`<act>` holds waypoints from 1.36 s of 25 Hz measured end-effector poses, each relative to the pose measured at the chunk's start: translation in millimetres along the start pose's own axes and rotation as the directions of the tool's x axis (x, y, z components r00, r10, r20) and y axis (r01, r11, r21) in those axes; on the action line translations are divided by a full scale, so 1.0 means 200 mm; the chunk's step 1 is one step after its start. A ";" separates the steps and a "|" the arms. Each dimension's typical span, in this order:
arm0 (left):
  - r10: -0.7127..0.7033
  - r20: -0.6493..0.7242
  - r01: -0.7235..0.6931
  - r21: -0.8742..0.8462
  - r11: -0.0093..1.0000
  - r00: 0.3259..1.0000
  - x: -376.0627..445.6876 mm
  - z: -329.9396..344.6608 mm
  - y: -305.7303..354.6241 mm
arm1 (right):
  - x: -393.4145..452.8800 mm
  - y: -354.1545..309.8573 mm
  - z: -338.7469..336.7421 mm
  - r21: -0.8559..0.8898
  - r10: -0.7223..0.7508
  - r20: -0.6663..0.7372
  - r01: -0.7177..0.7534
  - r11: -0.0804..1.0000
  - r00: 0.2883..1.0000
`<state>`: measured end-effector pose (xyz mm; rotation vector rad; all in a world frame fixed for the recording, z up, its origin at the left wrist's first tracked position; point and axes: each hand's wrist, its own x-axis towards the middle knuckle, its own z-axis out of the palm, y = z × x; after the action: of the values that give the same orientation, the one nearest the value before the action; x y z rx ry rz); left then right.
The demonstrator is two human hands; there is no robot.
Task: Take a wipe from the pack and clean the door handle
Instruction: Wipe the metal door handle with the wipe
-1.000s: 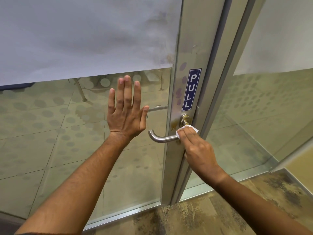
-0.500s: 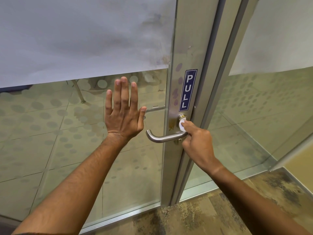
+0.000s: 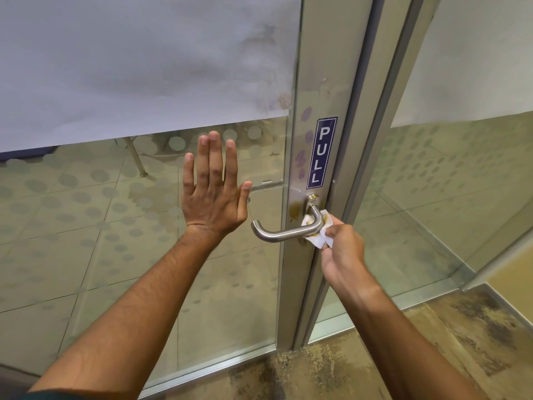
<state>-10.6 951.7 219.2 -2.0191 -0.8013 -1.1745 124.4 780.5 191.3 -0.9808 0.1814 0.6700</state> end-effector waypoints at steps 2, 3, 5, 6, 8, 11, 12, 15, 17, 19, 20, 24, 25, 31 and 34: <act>0.005 -0.001 -0.005 -0.004 1.000 1.000 0.00 0.00 0.00 | -0.05 0.04 -0.01 0.059 0.055 0.009 -0.055 0.997 0.998; 0.006 -0.002 -0.006 -0.006 1.000 1.000 0.00 0.00 0.00 | -0.08 0.06 -0.01 0.074 0.081 0.022 -0.083 0.994 0.996; 0.005 -0.007 -0.005 -0.010 1.000 1.000 -0.01 0.01 0.00 | -0.13 0.11 0.01 0.097 0.133 0.084 -0.141 0.985 0.988; 0.004 -0.010 -0.004 -0.013 1.000 1.000 -0.01 0.01 0.00 | -0.16 0.14 0.02 0.107 0.158 0.128 -0.173 0.979 0.979; 0.008 -0.014 -0.008 -0.013 1.000 1.000 -0.01 0.02 0.00 | -0.21 0.19 0.04 0.119 0.205 0.207 -0.233 0.965 0.957; 0.014 -0.021 -0.014 -0.012 1.000 1.000 -0.01 0.02 0.00 | -0.25 0.24 0.07 0.109 0.257 0.296 -0.300 0.948 0.920; 0.015 -0.025 -0.016 -0.013 1.000 1.000 -0.02 0.02 0.00 | -0.25 0.25 0.08 0.105 0.270 0.305 -0.314 0.943 0.913; 0.018 -0.037 -0.018 -0.013 1.000 0.999 -0.01 0.02 0.00 | -0.25 0.26 0.11 0.123 0.294 0.318 -0.346 0.930 0.901; 0.017 -0.039 -0.017 -0.010 1.000 0.999 -0.01 0.02 0.00 | -0.25 0.26 0.14 0.160 0.294 0.314 -0.356 0.921 0.903; 0.014 -0.039 -0.015 -0.009 1.000 0.999 -0.02 0.02 0.00 | -0.25 0.28 0.17 0.189 0.303 0.314 -0.372 0.909 0.900; 0.013 -0.038 -0.014 -0.012 1.000 0.999 -0.01 0.02 0.01 | -0.26 0.28 0.19 0.201 0.312 0.314 -0.384 0.901 0.897; 0.008 -0.031 -0.008 -0.005 1.000 0.999 -0.01 0.02 0.00 | -0.26 0.30 0.21 0.223 0.303 0.328 -0.385 0.896 0.895; 0.009 -0.030 -0.010 -0.004 1.000 1.000 -0.01 0.01 0.00 | -0.26 0.30 0.19 0.215 0.297 0.335 -0.379 0.900 0.894; 0.007 0.003 -0.007 -0.023 1.000 1.000 -0.01 0.01 0.00 | -0.25 0.24 -0.02 0.039 0.168 0.340 -0.192 0.981 0.925; -0.020 -0.004 0.019 -0.087 0.996 1.000 0.00 0.00 0.01 | -0.20 0.13 -0.13 -0.238 -0.098 0.128 0.127 0.963 0.987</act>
<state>-9.4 951.0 219.2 -2.0819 -0.7814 -1.2448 81.5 751.7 174.9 -1.1769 -0.0609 0.6522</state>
